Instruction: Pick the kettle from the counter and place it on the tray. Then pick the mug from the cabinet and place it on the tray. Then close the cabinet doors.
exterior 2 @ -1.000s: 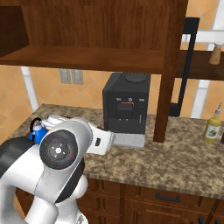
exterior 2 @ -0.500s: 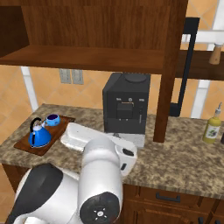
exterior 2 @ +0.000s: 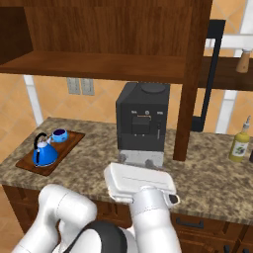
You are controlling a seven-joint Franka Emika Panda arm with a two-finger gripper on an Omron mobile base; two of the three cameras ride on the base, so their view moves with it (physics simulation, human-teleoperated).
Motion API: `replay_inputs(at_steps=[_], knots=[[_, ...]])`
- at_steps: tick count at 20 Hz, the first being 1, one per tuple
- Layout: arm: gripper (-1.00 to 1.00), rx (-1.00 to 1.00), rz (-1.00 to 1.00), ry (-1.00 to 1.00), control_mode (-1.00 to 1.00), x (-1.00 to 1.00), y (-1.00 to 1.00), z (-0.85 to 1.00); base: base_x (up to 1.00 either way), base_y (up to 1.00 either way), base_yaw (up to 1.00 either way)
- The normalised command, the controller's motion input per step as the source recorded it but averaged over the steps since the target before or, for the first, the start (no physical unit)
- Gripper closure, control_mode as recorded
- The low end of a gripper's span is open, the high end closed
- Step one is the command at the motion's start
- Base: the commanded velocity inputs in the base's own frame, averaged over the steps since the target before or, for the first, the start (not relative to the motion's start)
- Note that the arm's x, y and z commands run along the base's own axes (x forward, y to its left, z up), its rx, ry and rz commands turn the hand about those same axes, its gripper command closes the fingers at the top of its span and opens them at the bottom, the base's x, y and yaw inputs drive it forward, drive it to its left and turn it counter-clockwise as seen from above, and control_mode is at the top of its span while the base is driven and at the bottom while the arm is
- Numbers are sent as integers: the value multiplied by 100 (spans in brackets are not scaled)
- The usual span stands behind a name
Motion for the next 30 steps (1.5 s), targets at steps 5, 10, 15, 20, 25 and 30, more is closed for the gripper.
replay_inputs(at_steps=[5, 10, 15, 20, 25, 30], knots=[[-100, 28, 15, -9, -100, 23, -72, -2, 0, 0, 0], [-100, 28, 18, 0, -100, 22, -87, -3, 0, 0, 0], [-100, 27, 23, -6, -100, 3, -72, -55, 0, 0, 0], [-100, 30, 22, -14, -100, 0, -73, -54, 0, 0, 0], [-100, 23, 12, 0, -100, 18, -76, 2, 0, 0, 0], [-100, 10, 6, 0, -100, 27, -55, 33, 0, 0, 0]])
